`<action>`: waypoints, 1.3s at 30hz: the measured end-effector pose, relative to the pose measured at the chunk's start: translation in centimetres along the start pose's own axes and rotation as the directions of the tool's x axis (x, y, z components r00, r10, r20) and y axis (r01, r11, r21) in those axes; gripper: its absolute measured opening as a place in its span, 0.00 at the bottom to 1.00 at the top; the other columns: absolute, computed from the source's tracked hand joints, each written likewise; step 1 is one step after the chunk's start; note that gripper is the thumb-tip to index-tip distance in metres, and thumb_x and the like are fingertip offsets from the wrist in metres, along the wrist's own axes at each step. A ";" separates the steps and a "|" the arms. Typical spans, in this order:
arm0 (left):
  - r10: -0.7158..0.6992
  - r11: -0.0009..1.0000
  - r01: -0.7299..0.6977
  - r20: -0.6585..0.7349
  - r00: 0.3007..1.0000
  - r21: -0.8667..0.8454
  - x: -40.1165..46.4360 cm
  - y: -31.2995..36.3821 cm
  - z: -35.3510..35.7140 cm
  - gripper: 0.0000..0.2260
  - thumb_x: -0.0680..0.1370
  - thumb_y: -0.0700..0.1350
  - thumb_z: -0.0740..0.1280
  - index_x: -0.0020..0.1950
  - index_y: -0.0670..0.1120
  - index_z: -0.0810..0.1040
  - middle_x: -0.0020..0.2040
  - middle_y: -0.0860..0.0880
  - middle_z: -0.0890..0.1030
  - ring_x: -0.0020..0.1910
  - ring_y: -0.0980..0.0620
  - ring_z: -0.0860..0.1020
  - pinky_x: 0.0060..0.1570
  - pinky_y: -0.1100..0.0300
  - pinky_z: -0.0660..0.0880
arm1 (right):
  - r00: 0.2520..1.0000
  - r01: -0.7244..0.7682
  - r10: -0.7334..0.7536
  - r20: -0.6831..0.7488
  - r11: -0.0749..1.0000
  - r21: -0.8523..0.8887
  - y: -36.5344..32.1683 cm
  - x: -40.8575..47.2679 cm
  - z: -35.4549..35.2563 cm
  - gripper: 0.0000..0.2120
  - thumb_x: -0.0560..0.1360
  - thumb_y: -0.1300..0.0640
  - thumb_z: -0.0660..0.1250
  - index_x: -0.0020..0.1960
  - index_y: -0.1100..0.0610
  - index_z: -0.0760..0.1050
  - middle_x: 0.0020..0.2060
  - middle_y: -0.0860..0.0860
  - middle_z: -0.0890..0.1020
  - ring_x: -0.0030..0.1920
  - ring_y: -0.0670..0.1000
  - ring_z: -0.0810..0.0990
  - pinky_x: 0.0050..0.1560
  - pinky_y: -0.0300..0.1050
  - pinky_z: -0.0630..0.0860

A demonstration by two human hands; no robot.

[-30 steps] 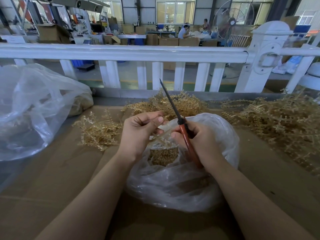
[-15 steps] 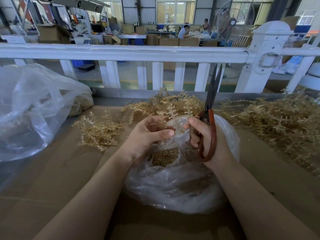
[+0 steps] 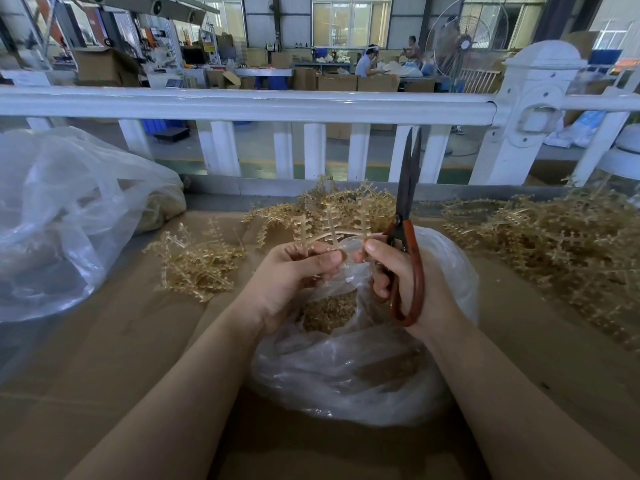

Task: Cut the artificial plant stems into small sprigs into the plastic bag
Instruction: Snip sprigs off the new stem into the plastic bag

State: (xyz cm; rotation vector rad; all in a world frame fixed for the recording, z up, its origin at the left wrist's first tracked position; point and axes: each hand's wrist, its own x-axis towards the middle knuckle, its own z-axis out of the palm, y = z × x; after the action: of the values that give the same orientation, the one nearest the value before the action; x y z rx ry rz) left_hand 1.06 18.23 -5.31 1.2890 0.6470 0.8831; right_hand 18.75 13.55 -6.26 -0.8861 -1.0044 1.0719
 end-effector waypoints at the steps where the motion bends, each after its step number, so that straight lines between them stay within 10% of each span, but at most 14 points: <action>1: 0.009 1.000 -0.009 -0.001 1.000 -0.010 0.0 0.0 0.0 0.07 0.66 0.46 0.75 0.41 0.46 0.84 0.36 0.48 0.81 0.37 0.53 0.77 0.47 0.56 0.71 | 1.000 -0.001 0.000 -0.012 1.000 -0.020 0.1 0.0 0.0 0.04 0.77 0.62 0.69 0.45 0.57 0.82 0.39 0.56 0.83 0.25 0.46 0.69 0.24 0.37 0.67; 6: 0.061 0.998 -0.062 -0.040 0.997 -0.021 0.1 -0.1 0.0 0.07 0.69 0.47 0.73 0.41 0.44 0.84 0.39 0.46 0.85 0.33 0.54 0.81 0.37 0.64 0.77 | 0.993 0.016 -0.034 -0.109 0.986 -0.168 0.4 -0.1 0.1 0.05 0.74 0.60 0.73 0.49 0.58 0.81 0.27 0.47 0.78 0.24 0.46 0.70 0.24 0.36 0.67; 12: 0.135 0.984 -0.148 -0.123 0.983 -0.103 0.3 -0.1 -0.2 0.04 0.68 0.41 0.74 0.40 0.46 0.87 0.39 0.45 0.86 0.37 0.53 0.84 0.39 0.63 0.79 | 0.982 0.086 -0.122 -0.142 0.967 -0.238 0.3 -0.4 0.3 0.03 0.74 0.57 0.74 0.46 0.55 0.82 0.36 0.54 0.83 0.26 0.42 0.74 0.27 0.32 0.71; 23: 0.238 0.956 -0.262 -0.173 0.956 -0.130 0.5 0.0 -0.5 0.06 0.72 0.40 0.70 0.37 0.49 0.84 0.36 0.49 0.81 0.37 0.55 0.78 0.46 0.63 0.77 | 0.968 0.134 -0.250 0.003 0.508 -0.851 1.6 -0.3 0.0 0.34 0.61 0.19 0.61 0.49 0.47 0.74 0.40 0.43 0.80 0.41 0.43 0.80 0.44 0.45 0.80; 39: 0.237 0.947 -0.272 -0.203 0.950 -0.170 0.6 0.0 -0.2 0.08 0.79 0.30 0.62 0.41 0.39 0.76 0.31 0.47 0.77 0.34 0.53 0.76 0.43 0.62 0.75 | 0.924 0.164 -0.376 0.062 0.244 -0.956 1.8 -0.2 0.2 0.31 0.64 0.21 0.60 0.47 0.48 0.74 0.38 0.41 0.79 0.38 0.42 0.77 0.38 0.37 0.75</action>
State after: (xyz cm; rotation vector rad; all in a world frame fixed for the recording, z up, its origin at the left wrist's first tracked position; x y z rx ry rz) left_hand 1.20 18.80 -5.28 1.1377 0.5234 1.2577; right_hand 18.06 13.77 -7.95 -1.6633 -1.6023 -0.0982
